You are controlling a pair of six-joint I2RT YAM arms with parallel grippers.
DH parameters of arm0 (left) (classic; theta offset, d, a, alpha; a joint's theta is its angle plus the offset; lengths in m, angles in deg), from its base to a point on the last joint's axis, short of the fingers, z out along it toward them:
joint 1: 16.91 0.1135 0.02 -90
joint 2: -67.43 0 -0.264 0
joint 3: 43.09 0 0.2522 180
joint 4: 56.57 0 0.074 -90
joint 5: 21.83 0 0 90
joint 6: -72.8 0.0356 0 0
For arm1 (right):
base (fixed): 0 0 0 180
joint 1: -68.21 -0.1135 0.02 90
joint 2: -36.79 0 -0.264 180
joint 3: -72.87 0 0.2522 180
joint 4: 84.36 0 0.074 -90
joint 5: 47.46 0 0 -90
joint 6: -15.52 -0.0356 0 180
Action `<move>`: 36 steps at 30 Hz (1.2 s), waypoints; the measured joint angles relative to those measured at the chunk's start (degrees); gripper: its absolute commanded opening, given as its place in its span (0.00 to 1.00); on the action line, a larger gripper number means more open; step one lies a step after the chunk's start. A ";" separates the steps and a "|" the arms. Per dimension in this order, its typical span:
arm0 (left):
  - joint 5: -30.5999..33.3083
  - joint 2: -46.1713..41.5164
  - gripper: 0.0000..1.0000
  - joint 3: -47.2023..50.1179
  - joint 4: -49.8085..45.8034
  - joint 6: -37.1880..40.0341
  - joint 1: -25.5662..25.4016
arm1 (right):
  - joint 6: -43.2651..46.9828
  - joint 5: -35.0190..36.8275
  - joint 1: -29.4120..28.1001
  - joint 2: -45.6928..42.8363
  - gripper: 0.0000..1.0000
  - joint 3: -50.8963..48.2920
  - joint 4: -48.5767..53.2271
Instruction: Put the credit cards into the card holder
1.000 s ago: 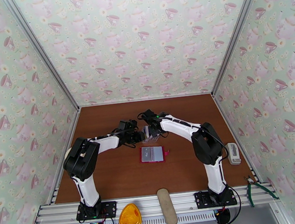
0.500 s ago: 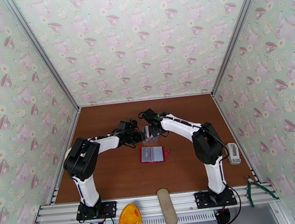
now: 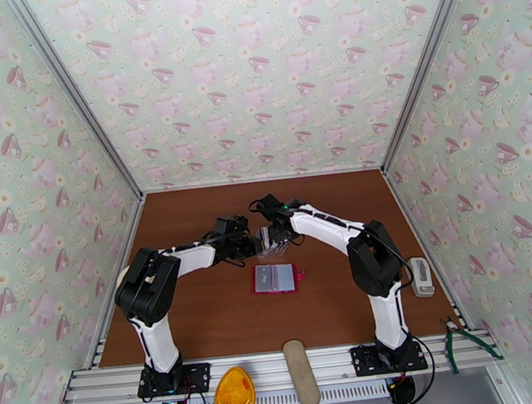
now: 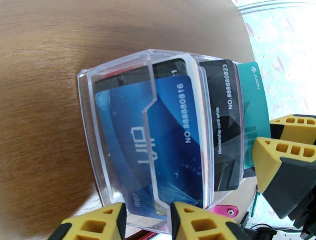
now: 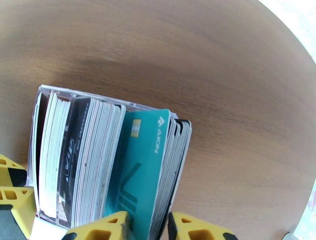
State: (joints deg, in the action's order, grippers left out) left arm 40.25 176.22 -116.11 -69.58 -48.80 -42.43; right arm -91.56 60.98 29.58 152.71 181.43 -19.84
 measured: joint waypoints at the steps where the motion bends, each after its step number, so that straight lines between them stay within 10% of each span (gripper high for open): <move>1: -0.02 0.00 0.37 -0.04 0.00 0.00 0.00 | 0.00 0.00 0.00 0.00 0.31 0.11 0.13; 15: -0.02 0.02 0.37 -0.09 -0.04 0.00 0.00 | 0.46 0.61 0.02 0.00 0.30 1.31 1.81; 36: -0.02 0.04 0.37 -0.11 -0.07 0.00 0.00 | 0.83 -1.90 -0.90 0.00 0.03 2.78 2.25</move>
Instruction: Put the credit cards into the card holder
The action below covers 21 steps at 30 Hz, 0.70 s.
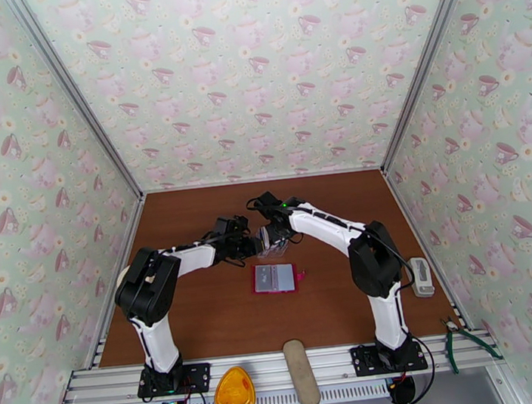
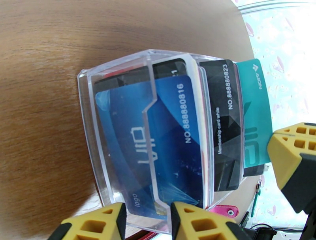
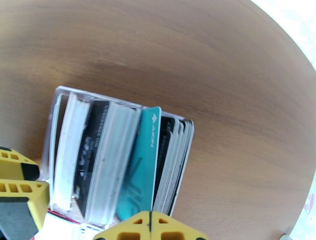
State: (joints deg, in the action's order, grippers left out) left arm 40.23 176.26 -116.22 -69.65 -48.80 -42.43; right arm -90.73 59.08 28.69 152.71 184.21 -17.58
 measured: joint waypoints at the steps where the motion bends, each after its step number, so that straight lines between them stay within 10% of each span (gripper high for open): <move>1: 0.00 0.00 0.37 0.00 0.00 0.00 0.00 | -0.02 -0.72 -0.11 0.00 0.03 0.00 0.00; 21: -0.24 0.07 0.37 -0.04 -0.04 0.00 0.22 | -1.09 -8.28 1.84 0.83 0.16 0.00 -1.36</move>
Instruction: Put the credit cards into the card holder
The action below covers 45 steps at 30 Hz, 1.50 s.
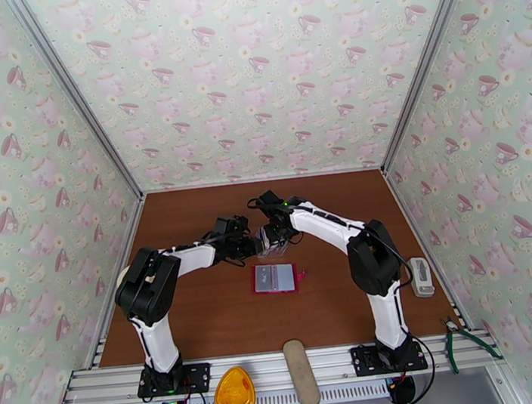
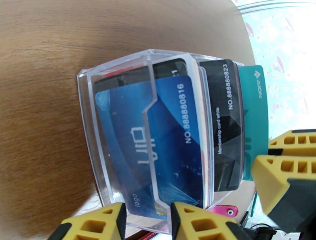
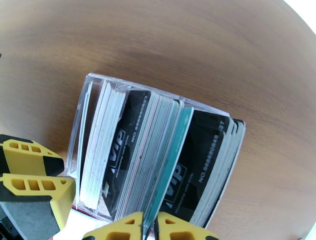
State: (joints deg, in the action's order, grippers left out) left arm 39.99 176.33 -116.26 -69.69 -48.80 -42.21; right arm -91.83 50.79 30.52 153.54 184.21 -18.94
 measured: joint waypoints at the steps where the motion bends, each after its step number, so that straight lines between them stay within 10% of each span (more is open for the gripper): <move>1: 0.00 0.00 0.36 0.00 0.00 0.00 0.00 | -0.04 -0.17 0.26 0.04 0.16 0.00 -0.11; 35: -0.15 0.02 0.37 -0.22 -0.39 0.00 0.11 | -2.45 -2.75 2.45 3.21 0.00 5.27 0.09; 45: -0.15 0.00 0.37 -0.20 -0.31 0.00 0.11 | -5.64 -3.61 3.67 -8.24 0.00 -0.72 -3.17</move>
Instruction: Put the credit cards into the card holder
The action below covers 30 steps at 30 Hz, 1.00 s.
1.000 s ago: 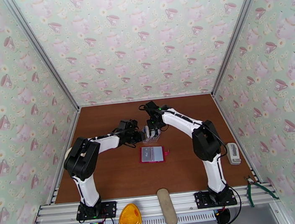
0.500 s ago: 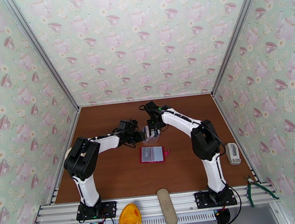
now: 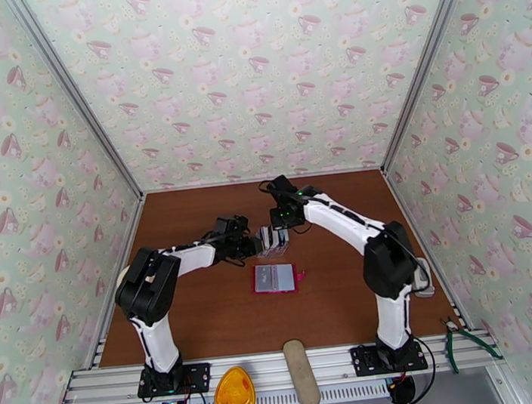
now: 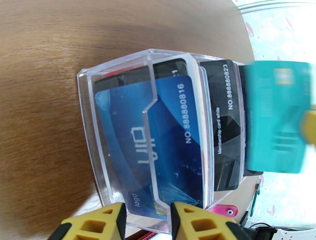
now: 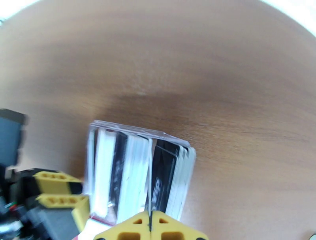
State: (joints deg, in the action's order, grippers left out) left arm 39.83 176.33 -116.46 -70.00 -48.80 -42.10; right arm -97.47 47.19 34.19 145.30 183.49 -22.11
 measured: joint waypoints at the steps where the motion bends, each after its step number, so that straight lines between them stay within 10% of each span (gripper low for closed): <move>1: 0.00 -0.02 0.37 0.00 0.00 0.00 0.00 | -0.39 -0.28 0.07 -1.60 0.00 -0.83 -0.46; 19: 2.54 -10.16 0.38 1.46 -4.13 1.07 -0.02 | -11.96 -14.84 0.35 -28.02 0.00 -38.73 -25.11; 30: 5.97 -16.20 0.32 11.47 -10.01 4.20 -3.41 | -23.17 -24.04 0.35 -29.62 0.00 -58.36 -48.37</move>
State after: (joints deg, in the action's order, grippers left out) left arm 45.80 160.13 -104.99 -80.01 -44.60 -45.51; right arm -120.63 23.14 34.54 115.68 125.13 -70.48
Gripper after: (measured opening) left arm 0.337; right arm 0.048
